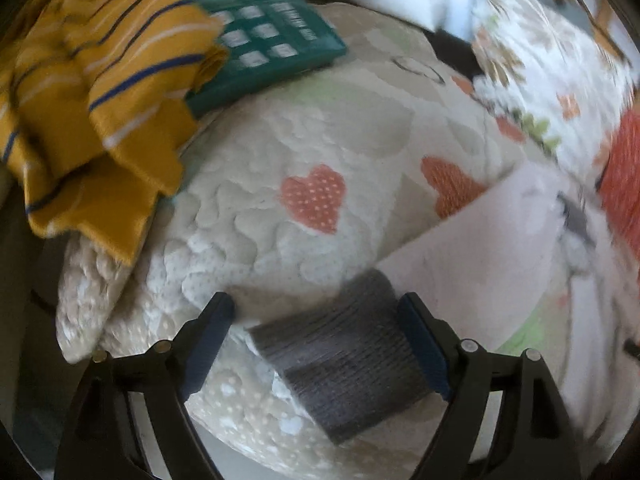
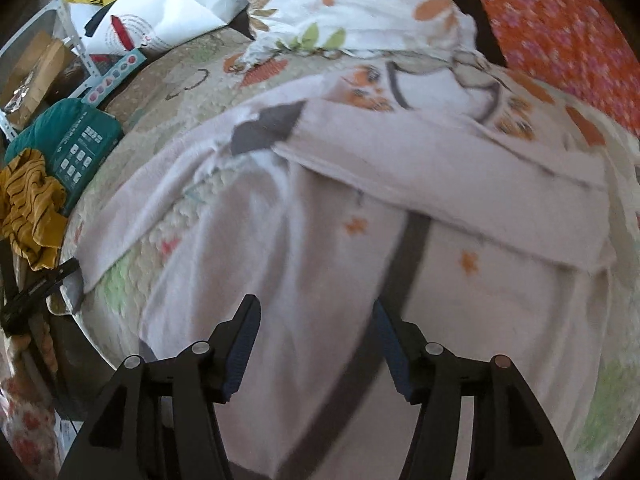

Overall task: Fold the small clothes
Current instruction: 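Grasp the remaining grey sleeve cuff with the left tool, then fold that sleeve across the cardigan body with the left tool and release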

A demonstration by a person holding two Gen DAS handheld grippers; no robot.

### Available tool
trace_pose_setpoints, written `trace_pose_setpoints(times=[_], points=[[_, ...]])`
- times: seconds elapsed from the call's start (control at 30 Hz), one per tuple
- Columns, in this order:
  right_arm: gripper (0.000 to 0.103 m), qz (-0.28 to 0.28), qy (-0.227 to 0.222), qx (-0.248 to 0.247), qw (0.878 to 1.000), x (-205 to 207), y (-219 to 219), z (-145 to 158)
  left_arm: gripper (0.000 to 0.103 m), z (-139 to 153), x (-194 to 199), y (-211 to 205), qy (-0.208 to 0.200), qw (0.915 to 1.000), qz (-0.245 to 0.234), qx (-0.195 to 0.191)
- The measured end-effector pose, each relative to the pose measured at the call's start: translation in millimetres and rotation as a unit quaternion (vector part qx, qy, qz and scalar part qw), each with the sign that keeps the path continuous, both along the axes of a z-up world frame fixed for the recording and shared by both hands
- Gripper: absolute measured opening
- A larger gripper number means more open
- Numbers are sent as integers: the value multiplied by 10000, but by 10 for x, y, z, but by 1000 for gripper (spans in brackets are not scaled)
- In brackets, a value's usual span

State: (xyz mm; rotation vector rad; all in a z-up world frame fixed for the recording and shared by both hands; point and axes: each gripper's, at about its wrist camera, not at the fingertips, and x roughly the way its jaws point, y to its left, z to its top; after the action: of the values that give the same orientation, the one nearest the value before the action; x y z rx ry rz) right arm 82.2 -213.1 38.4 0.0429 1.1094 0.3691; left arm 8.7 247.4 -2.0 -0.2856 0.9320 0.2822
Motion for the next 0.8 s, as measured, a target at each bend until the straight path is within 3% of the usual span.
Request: trace_pose_setpoints(times=[0.03, 0.07, 0.1, 0.13, 0.2, 0.3, 0.43, 0.57, 0.8], points=[[63, -46, -4, -45, 10000, -29, -41, -15, 66, 10, -3, -5, 35, 10000, -29, 67], [63, -93, -3, -59, 9999, -54, -81, -25, 44, 36, -5, 8, 83, 9999, -38, 125], [63, -174, 11, -36, 9998, -81, -145, -37, 16, 81, 3, 71, 107, 9999, -105, -84], [63, -225, 18, -19, 9997, -92, -175, -44, 5, 106, 16, 143, 125, 9990, -149, -411], [63, -422, 45, 64, 9991, -116, -295, -69, 6, 214, 56, 329, 130, 9975, 70, -686], [63, -632, 51, 145, 9979, -142, -423, -71, 6, 524, 163, 618, -27, 9982, 521, -300], [63, -802, -36, 232, 9965, -223, -583, -30, 6, 882, 340, 875, -199, 9961, 850, -94], [63, -982, -75, 331, 9946, -309, -771, -35, 6, 1208, 507, 687, -362, 9974, 618, 15], [63, -1387, -42, 674, 9880, -420, -1181, -169, 6, 1694, 901, -425, -678, 9954, -551, -388]])
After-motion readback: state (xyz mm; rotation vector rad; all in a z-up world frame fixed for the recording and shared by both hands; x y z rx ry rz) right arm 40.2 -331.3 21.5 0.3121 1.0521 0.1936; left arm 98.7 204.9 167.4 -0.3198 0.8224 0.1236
